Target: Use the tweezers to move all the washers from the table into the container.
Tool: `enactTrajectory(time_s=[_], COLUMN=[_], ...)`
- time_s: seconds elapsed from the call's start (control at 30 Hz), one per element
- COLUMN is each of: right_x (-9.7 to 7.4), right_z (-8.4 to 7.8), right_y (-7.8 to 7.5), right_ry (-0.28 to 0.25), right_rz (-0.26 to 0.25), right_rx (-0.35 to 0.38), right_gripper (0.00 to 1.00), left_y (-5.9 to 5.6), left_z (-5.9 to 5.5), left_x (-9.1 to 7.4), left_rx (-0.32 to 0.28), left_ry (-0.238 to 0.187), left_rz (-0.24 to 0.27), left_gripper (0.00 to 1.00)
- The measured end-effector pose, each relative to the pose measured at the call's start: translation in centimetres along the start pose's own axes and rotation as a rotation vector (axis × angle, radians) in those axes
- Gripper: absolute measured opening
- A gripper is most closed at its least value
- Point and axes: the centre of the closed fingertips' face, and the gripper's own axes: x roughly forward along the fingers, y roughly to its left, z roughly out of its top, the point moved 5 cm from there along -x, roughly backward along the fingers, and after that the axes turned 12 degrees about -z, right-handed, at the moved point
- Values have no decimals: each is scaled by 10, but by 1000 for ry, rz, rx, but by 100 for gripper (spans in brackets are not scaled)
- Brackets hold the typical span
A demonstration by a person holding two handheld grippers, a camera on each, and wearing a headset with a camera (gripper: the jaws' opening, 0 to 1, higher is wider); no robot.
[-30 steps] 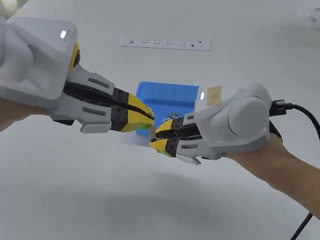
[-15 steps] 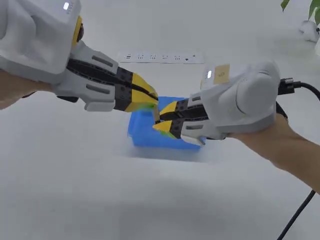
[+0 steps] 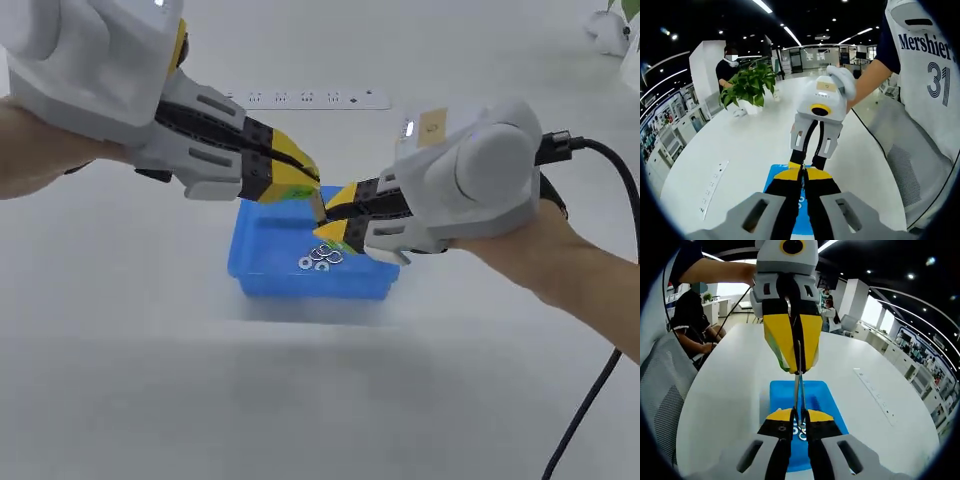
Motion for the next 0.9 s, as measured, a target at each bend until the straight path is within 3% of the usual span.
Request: enactTrajectory(time_s=[0.1, 0.4, 0.7, 0.9], right_x=[5, 12, -3, -17], right_z=[-6, -12, -5, 2], right_y=[1, 1, 0, 3], right_ry=[10, 22, -9, -11], right_rz=[7, 2, -10, -22], right_rx=[5, 29, 61, 39], right_gripper=[10, 12, 10, 9], left_y=[8, 5, -1, -11], left_z=[-13, -13, 0, 8], left_x=[4, 8, 1, -6], left_rx=[-10, -15, -2, 15], left_ry=[10, 27, 6, 6], left_rz=[-11, -15, 1, 14], left_gripper=[6, 6, 6, 6])
